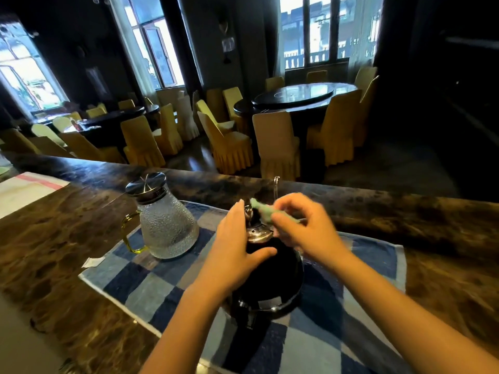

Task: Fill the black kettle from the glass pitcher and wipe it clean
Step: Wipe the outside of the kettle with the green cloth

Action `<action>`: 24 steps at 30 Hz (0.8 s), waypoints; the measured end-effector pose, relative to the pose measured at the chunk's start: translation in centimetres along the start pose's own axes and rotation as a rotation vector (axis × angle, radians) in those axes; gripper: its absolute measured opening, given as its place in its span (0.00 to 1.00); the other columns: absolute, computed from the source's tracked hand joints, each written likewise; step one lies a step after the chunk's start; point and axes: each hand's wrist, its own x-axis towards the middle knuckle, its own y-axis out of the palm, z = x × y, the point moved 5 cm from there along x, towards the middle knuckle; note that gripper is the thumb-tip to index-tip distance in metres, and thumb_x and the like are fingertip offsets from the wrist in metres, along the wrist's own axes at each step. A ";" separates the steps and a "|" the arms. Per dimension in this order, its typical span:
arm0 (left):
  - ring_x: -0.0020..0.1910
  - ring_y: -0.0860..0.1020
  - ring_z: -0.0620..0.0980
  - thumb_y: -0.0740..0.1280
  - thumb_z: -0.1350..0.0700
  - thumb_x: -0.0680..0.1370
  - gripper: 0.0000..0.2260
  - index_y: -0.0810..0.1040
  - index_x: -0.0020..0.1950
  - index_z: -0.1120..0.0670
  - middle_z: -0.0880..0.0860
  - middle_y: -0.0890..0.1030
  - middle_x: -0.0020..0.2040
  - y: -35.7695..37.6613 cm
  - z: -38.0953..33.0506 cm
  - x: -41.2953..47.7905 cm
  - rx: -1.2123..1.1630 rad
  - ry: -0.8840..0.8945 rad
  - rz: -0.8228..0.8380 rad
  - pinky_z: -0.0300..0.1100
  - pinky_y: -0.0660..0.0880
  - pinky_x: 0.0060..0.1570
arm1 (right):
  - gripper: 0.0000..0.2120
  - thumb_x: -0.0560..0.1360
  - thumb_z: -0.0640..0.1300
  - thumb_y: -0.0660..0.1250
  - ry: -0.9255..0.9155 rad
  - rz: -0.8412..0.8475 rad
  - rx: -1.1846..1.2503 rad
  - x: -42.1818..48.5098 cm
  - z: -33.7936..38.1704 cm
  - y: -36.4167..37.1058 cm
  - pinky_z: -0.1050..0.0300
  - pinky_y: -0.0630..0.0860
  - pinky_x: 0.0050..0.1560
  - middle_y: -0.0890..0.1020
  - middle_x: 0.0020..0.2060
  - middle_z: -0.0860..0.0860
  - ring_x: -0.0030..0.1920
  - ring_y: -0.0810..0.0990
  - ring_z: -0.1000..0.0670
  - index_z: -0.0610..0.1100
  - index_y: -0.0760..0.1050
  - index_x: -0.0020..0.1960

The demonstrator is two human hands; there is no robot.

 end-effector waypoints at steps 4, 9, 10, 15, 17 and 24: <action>0.71 0.63 0.42 0.75 0.43 0.64 0.44 0.57 0.74 0.48 0.45 0.63 0.73 -2.0 2.4 1.0 -0.065 -0.001 0.262 0.42 0.61 0.72 | 0.01 0.73 0.45 0.70 -0.031 0.097 -0.130 2.3 -0.6 1.2 0.56 0.76 0.45 0.80 0.42 0.49 0.41 0.80 0.49 0.50 0.79 0.44; 0.62 0.73 0.41 0.72 0.34 0.61 0.39 0.65 0.69 0.45 0.45 0.73 0.65 -2.3 2.0 2.5 -0.035 -0.096 0.247 0.45 0.71 0.64 | 0.01 0.74 0.45 0.69 -0.027 0.074 -0.121 2.8 -1.1 1.6 0.56 0.77 0.40 0.80 0.42 0.51 0.39 0.80 0.52 0.48 0.79 0.46; 0.62 0.73 0.41 0.72 0.34 0.62 0.40 0.64 0.70 0.45 0.44 0.73 0.65 -2.0 2.0 2.7 0.006 -0.100 0.218 0.43 0.71 0.63 | 0.03 0.73 0.46 0.70 -0.050 0.077 -0.127 2.2 -1.0 1.9 0.58 0.77 0.42 0.79 0.43 0.50 0.41 0.80 0.52 0.49 0.79 0.46; 0.66 0.71 0.45 0.74 0.38 0.65 0.40 0.62 0.73 0.46 0.46 0.70 0.70 -2.6 1.7 3.9 0.035 -0.145 0.357 0.47 0.69 0.68 | 0.05 0.76 0.40 0.67 0.108 0.050 0.086 2.1 -4.6 0.2 0.61 0.76 0.40 0.80 0.36 0.50 0.36 0.79 0.54 0.46 0.77 0.42; 0.65 0.72 0.46 0.74 0.39 0.65 0.39 0.64 0.72 0.47 0.47 0.71 0.68 -2.5 1.2 4.4 0.080 -0.139 0.337 0.46 0.69 0.67 | 0.08 0.77 0.37 0.65 0.249 -0.127 0.108 2.0 -7.5 -1.5 0.63 0.74 0.39 0.79 0.35 0.49 0.39 0.77 0.51 0.45 0.76 0.40; 0.60 0.74 0.38 0.74 0.36 0.60 0.40 0.68 0.68 0.46 0.43 0.75 0.61 -1.6 2.5 2.5 -0.119 -0.097 0.104 0.34 0.71 0.60 | 0.08 0.76 0.39 0.67 0.270 0.181 0.204 2.4 -8.3 2.1 0.62 0.78 0.49 0.86 0.46 0.50 0.48 0.83 0.55 0.48 0.82 0.51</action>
